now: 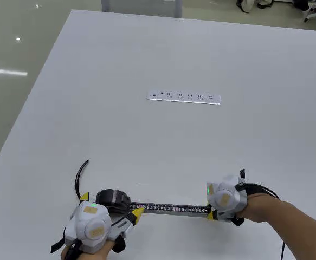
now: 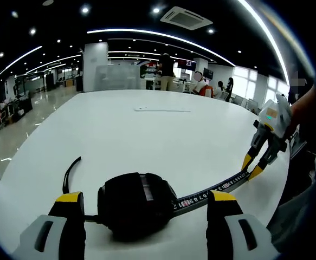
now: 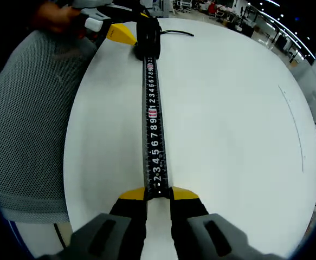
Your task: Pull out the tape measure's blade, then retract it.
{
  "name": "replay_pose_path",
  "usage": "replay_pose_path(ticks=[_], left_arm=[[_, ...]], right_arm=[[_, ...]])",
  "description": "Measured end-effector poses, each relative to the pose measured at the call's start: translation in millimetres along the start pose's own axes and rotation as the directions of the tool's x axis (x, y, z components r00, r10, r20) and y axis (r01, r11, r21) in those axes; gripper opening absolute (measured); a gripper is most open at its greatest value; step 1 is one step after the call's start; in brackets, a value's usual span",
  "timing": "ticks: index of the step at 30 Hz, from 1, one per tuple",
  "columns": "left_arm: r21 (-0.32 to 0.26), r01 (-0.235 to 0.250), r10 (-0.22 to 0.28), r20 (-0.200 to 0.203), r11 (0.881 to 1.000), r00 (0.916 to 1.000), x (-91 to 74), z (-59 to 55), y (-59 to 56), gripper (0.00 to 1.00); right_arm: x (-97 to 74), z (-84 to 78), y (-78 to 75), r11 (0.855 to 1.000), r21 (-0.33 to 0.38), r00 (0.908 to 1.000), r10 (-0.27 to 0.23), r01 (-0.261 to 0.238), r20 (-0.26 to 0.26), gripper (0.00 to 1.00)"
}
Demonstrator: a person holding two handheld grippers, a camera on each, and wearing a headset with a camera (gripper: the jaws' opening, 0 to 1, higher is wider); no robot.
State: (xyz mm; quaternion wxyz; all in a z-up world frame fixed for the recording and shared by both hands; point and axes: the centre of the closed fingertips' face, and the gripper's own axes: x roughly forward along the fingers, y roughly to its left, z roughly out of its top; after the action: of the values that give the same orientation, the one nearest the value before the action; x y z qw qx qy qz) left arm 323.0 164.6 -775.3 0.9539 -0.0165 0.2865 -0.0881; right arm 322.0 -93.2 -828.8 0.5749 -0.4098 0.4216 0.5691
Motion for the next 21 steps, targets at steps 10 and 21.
replay_pose_path(ticks=[10,21], left_arm=[[-0.107,-0.062,0.061,-0.009,0.992,0.9981,15.3,-7.7,12.7,0.73],[-0.104,-0.067,0.067,-0.011,0.992,0.9977,22.3,-9.7,15.7,0.68]], right_arm=[[1.1,1.7,1.2,1.0,0.017,0.9991,-0.015,0.016,-0.038,0.14],[0.4,0.1,0.4,0.999,0.04,0.9986,-0.015,0.017,-0.05,0.14]])
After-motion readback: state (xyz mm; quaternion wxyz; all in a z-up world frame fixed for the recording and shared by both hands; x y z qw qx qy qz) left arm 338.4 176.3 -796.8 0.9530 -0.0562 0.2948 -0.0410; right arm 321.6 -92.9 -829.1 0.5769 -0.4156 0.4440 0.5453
